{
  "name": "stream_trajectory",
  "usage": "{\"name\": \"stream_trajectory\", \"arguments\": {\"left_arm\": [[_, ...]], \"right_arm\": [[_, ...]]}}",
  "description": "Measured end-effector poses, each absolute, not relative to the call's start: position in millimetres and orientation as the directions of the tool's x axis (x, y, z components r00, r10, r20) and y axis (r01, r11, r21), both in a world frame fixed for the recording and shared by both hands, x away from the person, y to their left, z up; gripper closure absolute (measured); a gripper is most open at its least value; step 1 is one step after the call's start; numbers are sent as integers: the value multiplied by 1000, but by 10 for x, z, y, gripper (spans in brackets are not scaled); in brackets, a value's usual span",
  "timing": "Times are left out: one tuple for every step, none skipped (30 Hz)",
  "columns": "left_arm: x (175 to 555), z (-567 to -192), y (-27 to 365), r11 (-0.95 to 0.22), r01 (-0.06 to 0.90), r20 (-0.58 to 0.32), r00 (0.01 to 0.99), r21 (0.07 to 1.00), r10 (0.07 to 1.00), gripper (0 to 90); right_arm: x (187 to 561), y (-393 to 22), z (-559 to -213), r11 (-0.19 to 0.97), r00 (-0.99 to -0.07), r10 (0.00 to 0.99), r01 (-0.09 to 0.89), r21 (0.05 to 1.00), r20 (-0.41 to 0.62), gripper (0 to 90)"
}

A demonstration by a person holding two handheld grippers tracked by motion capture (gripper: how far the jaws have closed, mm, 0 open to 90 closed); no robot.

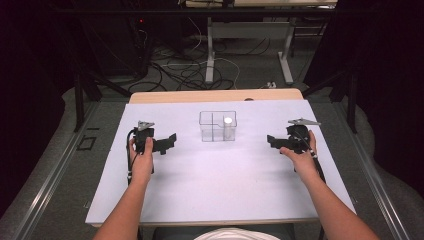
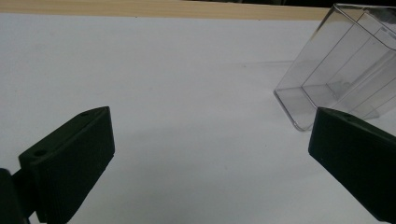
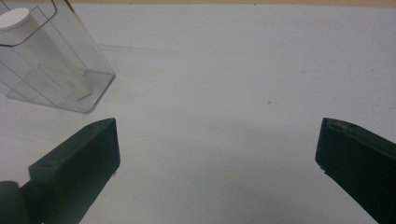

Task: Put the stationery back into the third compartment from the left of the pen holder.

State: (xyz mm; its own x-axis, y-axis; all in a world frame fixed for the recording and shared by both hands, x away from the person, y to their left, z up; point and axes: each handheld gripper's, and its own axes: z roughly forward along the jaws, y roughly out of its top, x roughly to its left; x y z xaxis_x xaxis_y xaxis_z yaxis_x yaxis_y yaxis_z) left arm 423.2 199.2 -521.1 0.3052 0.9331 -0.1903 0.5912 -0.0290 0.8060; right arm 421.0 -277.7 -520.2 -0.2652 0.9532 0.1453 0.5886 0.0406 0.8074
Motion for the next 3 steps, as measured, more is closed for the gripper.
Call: {"name": "stream_trajectory", "arguments": {"left_arm": [[4234,-5213,1992,-30,591,-190,306,806,933,2],[4238,-5219,1988,-22,587,-193,303,809,933,2],[4238,-5215,1994,-30,593,-190,305,805,933,2]], "right_arm": [[4210,-2793,-5212,35,-258,955,591,806,148,0],[4209,-2811,-5223,33,-256,955,593,805,149,0],[4210,-2826,-5234,28,-249,956,596,803,152,0]]}}
